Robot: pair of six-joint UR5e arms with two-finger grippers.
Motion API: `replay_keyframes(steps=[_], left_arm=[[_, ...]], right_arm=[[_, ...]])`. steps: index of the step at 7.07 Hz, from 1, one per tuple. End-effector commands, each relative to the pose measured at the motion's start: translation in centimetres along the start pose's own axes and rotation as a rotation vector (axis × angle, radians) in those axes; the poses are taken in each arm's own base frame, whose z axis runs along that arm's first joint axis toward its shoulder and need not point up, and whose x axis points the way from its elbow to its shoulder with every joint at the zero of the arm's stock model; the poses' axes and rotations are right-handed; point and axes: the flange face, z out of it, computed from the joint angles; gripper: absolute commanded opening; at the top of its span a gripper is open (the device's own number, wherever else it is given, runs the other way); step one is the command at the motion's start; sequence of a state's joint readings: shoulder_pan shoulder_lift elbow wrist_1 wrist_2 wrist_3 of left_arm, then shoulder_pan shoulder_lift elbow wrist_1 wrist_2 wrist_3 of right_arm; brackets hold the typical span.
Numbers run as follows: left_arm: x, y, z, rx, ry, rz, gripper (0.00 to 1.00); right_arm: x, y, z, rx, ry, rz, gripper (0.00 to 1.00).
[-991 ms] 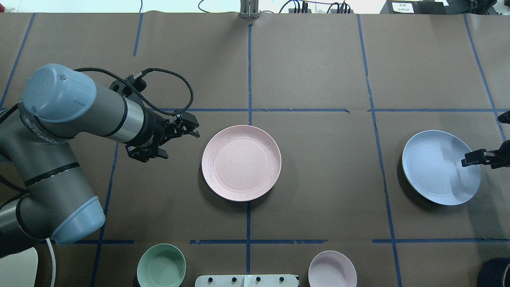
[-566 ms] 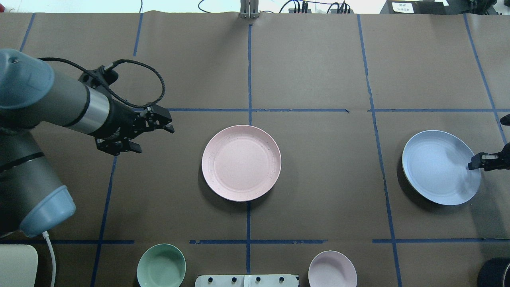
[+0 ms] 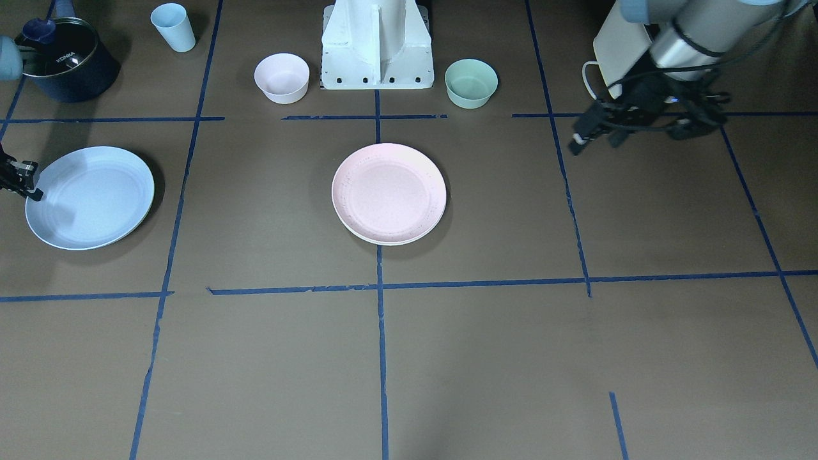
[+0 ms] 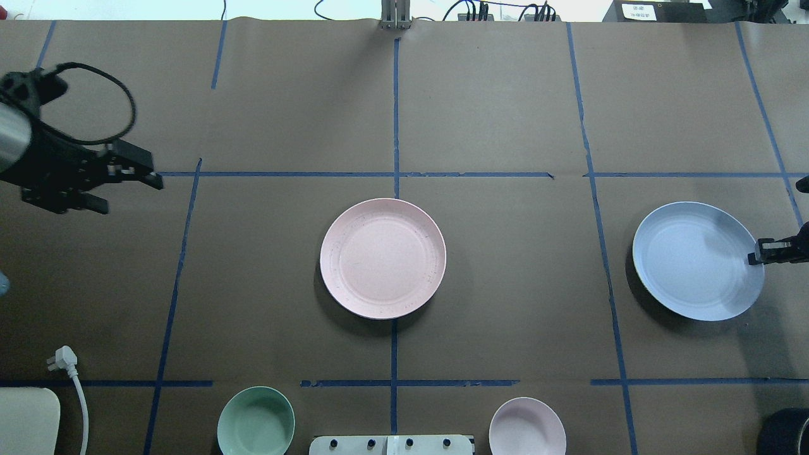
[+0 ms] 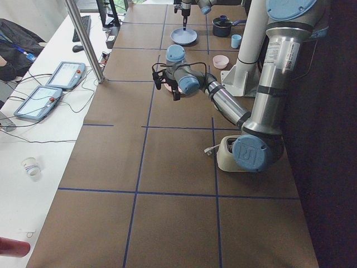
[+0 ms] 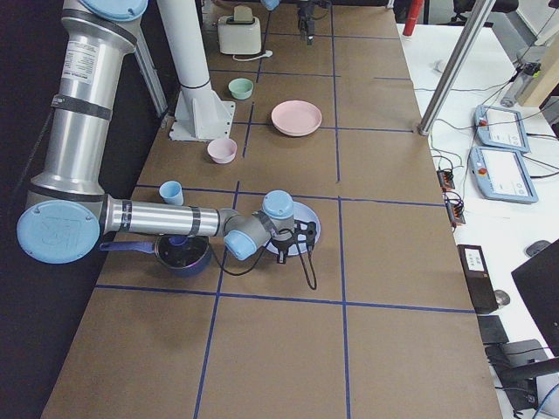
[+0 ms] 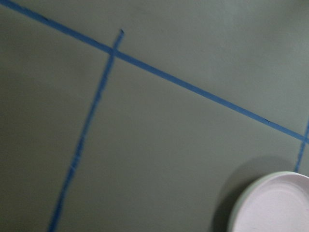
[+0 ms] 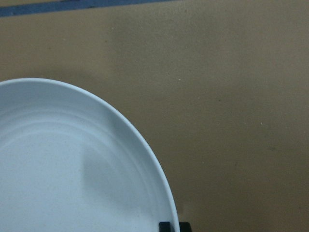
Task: Stack three plates with pink and blue
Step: 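Open the left gripper and withdraw it while the right gripper grasps the blue plate rim, then lift the light blue plate with the right gripper onto the pink plate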
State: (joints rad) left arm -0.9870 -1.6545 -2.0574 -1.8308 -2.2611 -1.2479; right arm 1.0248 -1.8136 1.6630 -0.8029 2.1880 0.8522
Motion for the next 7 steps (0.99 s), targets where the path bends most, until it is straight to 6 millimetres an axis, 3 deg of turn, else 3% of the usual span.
replay_keyframes(steps=[1, 3, 4, 5, 7], left_arm=[[-12.8, -5.0, -3.3, 0.055, -0.139, 0.205, 1.0], [-23.8, -11.2, -4.4, 0.031, -0.247, 0.351, 1.0], [-26.7, -12.6, -4.2, 0.019, -0.264, 0.347, 1.0], [-27.5, -12.6, -4.2, 0.013, -0.266, 0.341, 1.0], [-28.9, -12.2, -4.4, -0.027, -0.227, 0.355, 1.0]], right_arm=[[0.2, -1.0, -3.8, 0.049, -0.099, 0.005, 0.0], [-3.4, -2.9, -9.8, 0.089, -0.23, 0.017, 0.0], [-7.7, -4.8, -12.2, 0.092, -0.292, 0.072, 0.0], [-11.8, -7.2, -14.2, 0.101, -0.31, 0.1, 0.0], [-23.2, -8.9, -15.9, 0.048, -0.295, 0.051, 0.0]])
